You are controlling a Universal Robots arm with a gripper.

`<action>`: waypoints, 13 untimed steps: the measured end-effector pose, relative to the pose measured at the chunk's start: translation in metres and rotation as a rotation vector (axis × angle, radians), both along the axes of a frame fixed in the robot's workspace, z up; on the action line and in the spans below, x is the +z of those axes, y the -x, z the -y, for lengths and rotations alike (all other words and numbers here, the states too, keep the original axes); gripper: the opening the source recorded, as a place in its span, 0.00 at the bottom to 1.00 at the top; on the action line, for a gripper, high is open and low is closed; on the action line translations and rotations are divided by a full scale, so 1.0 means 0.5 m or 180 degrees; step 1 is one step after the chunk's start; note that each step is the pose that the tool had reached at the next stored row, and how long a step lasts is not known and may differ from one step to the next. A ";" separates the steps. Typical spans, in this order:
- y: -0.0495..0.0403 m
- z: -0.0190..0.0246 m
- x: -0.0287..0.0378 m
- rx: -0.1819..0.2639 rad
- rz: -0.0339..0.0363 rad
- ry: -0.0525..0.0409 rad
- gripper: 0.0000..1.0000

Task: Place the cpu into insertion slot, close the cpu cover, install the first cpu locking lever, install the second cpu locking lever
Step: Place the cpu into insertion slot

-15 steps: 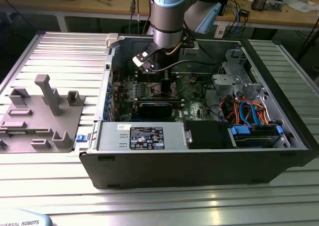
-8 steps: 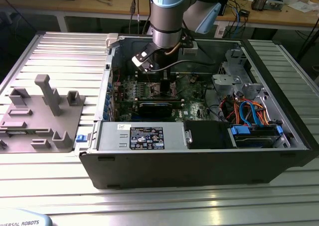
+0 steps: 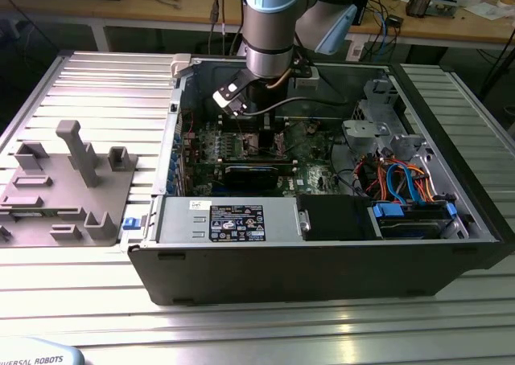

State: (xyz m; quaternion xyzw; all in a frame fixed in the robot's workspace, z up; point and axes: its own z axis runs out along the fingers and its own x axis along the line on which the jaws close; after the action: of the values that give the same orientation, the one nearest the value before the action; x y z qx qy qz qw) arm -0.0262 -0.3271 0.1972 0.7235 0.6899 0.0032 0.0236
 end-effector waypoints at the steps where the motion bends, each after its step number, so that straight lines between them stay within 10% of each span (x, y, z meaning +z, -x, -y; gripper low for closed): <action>1: 0.000 0.0000 0.000 0.0000 0.0000 0.0000 0.58; 13: 0.000 -0.0003 0.003 0.0000 0.0002 -0.0003 0.54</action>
State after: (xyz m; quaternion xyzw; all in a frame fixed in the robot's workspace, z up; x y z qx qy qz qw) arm -0.0262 -0.3269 0.1987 0.7236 0.6898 0.0038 0.0235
